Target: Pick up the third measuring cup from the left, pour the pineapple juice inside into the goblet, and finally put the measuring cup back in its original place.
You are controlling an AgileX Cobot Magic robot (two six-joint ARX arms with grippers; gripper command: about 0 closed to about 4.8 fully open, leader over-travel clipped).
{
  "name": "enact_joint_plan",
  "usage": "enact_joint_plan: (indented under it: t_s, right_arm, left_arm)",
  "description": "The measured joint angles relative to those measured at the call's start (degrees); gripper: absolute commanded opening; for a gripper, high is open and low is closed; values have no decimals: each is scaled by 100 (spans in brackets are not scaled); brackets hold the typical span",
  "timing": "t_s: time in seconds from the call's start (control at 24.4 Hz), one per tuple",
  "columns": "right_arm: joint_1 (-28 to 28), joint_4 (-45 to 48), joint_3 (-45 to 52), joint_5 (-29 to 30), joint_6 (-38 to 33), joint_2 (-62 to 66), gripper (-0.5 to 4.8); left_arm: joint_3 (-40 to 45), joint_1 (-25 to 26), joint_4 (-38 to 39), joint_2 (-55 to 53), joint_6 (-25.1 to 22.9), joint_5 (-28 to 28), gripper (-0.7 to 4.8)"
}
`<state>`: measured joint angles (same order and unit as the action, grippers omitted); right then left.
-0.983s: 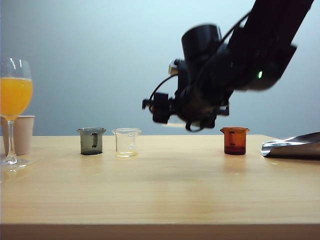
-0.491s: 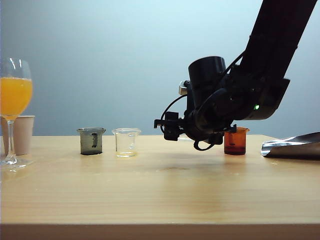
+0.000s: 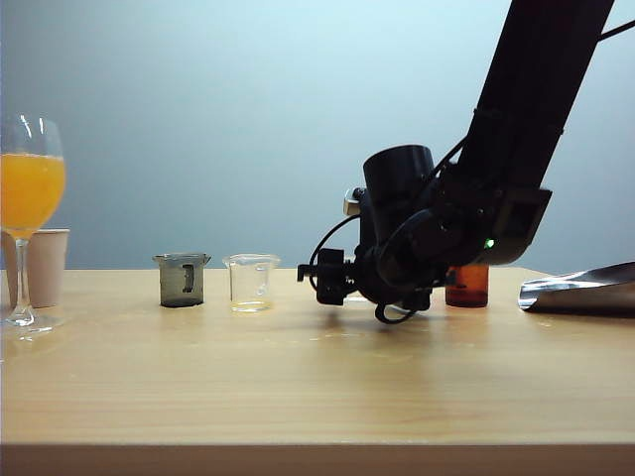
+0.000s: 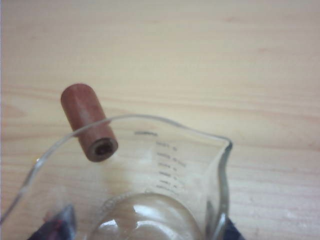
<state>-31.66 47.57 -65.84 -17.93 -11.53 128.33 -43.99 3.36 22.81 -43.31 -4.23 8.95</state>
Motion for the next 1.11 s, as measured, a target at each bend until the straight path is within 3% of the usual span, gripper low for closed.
enact_joint_plan:
  t_s: [0.29,0.33,0.41,0.45,0.86,1.11]
  right_arm:
    - [-4,37,0,111,4,26,280]
    - [-4,37,0,118,4,26,311]
    - [-4,39,0,127,7,26,445]
    - [-4,33,0,129,4,26,479]
    - [-7,50,136,496,-2,-70,479]
    - [-22,199,1095,636,-160,-835,479]
  left_arm:
    - [0,0,2,-2,0,0,-3]
    - [0,2,0,-2,0,0,-3]
    - [0,0,0,-2,0,0,-3]
    - [0,0,0,-2,0,0,-3]
    - [0,0,0,-2,0,0,-3]
    - [0,0,2,-2,0,0,-3]
